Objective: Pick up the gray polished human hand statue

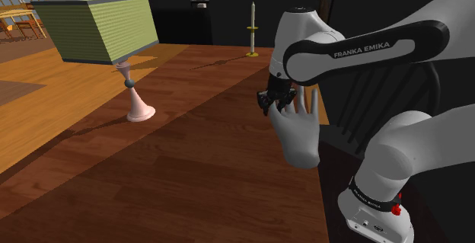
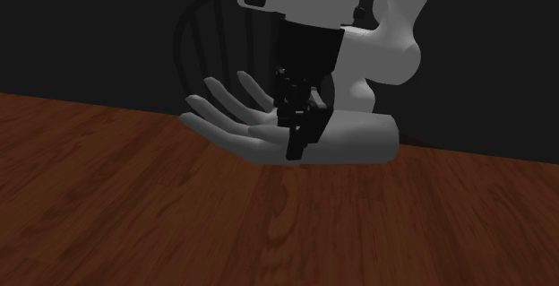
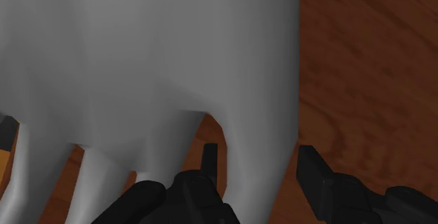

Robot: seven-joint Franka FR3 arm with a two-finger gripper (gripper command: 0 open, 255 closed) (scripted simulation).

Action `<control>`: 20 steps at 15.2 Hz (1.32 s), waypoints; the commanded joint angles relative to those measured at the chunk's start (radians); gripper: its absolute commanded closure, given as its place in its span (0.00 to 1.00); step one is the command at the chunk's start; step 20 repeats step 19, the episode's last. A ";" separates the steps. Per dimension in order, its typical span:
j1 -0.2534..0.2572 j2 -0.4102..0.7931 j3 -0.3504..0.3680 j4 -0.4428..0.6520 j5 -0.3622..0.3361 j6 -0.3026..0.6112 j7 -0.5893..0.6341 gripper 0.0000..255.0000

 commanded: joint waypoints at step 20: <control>-0.017 -0.028 -0.040 0.185 -0.033 -0.215 -0.004 1.00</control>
